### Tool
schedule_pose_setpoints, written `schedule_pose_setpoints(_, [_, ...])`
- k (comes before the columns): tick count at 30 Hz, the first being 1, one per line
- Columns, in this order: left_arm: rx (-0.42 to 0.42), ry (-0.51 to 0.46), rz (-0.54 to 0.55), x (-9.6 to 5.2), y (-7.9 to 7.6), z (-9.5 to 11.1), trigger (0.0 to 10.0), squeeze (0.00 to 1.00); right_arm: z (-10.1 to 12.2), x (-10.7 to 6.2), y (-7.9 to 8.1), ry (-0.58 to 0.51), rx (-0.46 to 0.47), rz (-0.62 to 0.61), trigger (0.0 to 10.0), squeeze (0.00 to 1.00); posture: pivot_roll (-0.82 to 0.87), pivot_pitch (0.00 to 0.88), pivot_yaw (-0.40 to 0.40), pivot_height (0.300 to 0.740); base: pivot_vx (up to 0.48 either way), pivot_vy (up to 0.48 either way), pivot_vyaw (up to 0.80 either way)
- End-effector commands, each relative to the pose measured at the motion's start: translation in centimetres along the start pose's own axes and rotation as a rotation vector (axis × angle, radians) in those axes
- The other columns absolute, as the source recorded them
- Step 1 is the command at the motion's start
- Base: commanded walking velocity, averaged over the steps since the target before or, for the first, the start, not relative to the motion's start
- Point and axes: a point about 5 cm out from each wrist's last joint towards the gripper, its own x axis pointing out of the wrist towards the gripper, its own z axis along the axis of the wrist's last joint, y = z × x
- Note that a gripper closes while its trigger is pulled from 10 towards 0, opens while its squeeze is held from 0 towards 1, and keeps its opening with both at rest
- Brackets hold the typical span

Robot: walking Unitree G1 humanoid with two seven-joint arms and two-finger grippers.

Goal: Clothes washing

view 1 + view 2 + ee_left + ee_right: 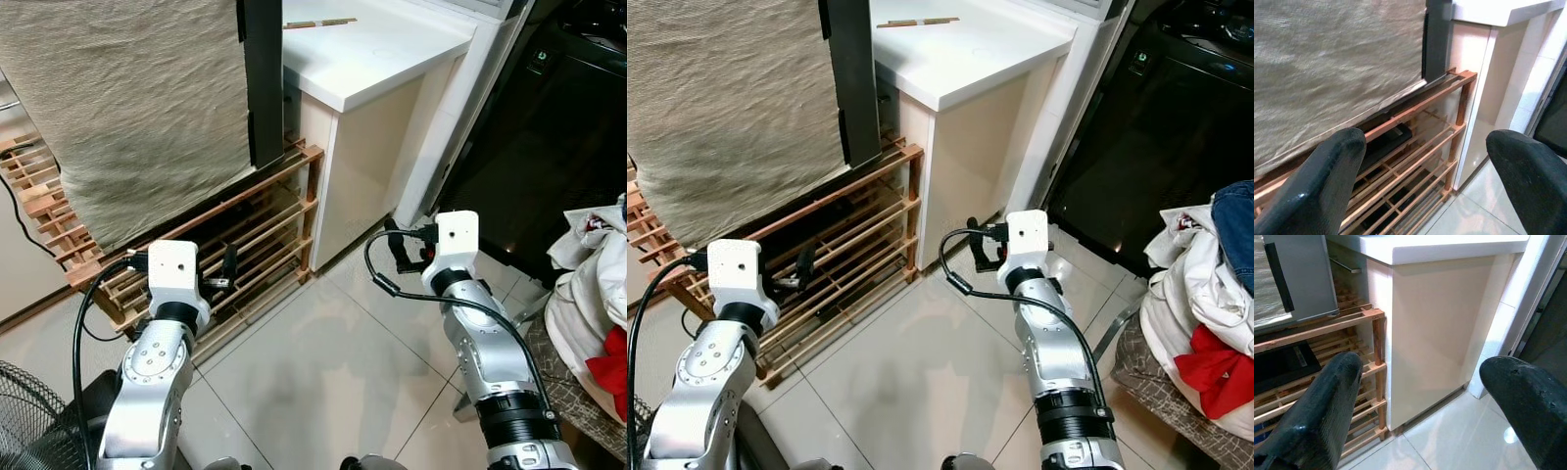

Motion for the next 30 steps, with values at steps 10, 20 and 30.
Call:
schedule_pose_setpoints(10, [-0.023,-0.008,-0.074,0.2,-0.9,0.1,10.0,0.00,-0.1,0.0,0.2,-0.009,-0.020,0.031,10.0,1.00,0.02,0.000,-0.050,0.740,0.000,0.000,0.00])
schedule_pose_setpoints(20, [-0.016,-0.019,-0.070,0.3,-1.2,0.1,10.0,0.00,0.4,0.3,0.6,-0.029,-0.024,0.059,10.0,0.00,0.02,0.002,-0.050,0.740,0.311,0.000,0.00])
schedule_pose_setpoints(30, [-0.001,-0.036,-0.093,0.5,-1.7,0.3,10.0,0.00,0.4,0.4,0.4,-0.030,-0.036,0.052,10.0,0.00,0.01,0.006,-0.049,0.740,0.446,0.000,-0.07])
